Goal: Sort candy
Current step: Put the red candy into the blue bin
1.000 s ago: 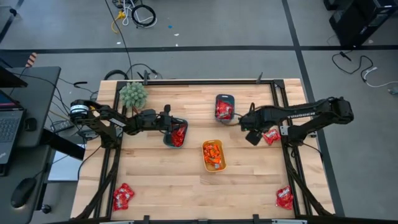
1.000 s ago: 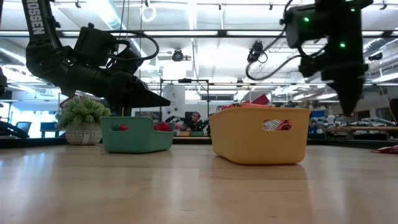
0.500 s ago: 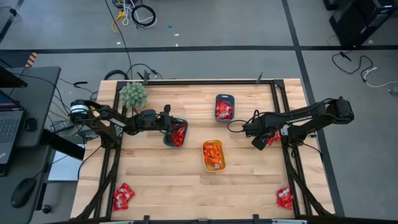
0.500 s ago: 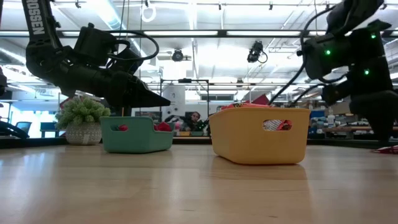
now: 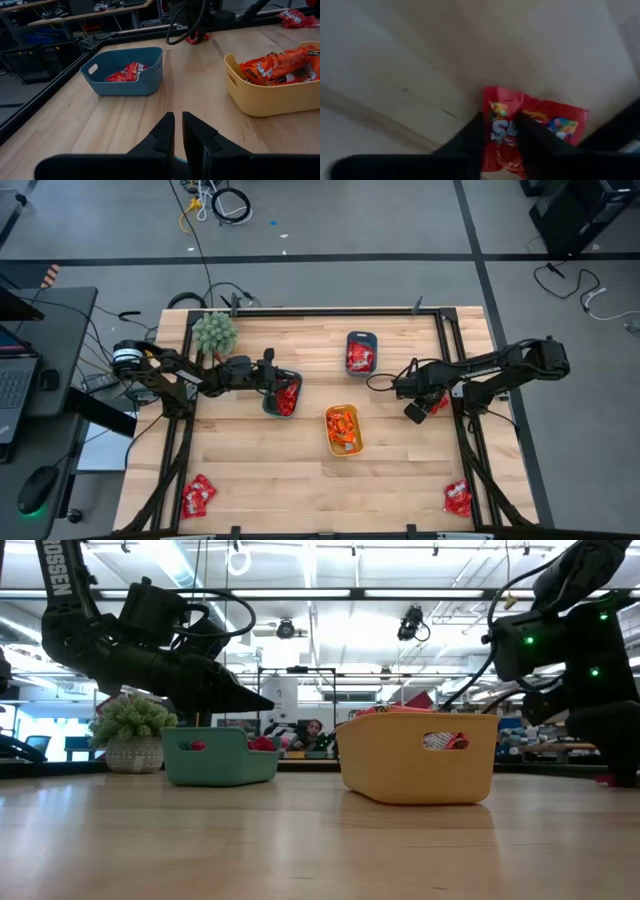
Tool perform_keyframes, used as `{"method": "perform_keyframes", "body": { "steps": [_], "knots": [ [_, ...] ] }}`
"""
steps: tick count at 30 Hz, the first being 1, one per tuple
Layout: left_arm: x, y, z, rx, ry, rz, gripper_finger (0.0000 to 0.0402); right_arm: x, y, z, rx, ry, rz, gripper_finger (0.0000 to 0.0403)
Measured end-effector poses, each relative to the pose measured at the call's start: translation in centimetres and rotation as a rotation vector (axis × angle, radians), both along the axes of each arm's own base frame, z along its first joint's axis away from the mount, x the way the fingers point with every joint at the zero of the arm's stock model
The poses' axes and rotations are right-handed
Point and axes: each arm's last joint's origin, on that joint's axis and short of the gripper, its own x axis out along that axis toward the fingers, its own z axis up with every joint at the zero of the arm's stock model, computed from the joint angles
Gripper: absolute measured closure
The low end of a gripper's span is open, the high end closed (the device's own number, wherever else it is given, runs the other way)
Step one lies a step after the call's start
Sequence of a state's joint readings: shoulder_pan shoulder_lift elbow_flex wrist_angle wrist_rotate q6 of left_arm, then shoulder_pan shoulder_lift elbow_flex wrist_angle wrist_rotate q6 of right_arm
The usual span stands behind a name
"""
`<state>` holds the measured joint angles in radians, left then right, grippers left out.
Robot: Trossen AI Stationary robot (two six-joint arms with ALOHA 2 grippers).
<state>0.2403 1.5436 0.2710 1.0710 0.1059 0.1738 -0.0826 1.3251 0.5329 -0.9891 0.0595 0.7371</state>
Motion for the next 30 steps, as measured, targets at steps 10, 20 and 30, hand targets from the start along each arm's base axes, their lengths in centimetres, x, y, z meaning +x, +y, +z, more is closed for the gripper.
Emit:
{"method": "perform_keyframes", "body": {
  "steps": [10,20,30],
  "knots": [
    [0.0,0.0,0.0,0.0,0.0,0.0,0.0365,3.7,-0.2,3.2,0.027,-0.19,0.115,0.0372],
    [0.0,0.0,0.0,0.003,0.0,0.0,0.0365,9.4,-1.5,10.6,-0.3,-0.53,0.35,0.0394],
    [0.0,0.0,0.0,0.027,0.004,-0.005,0.0365,13.6,-6.0,9.6,-0.447,-0.699,0.479,0.0394]
  ]
}}
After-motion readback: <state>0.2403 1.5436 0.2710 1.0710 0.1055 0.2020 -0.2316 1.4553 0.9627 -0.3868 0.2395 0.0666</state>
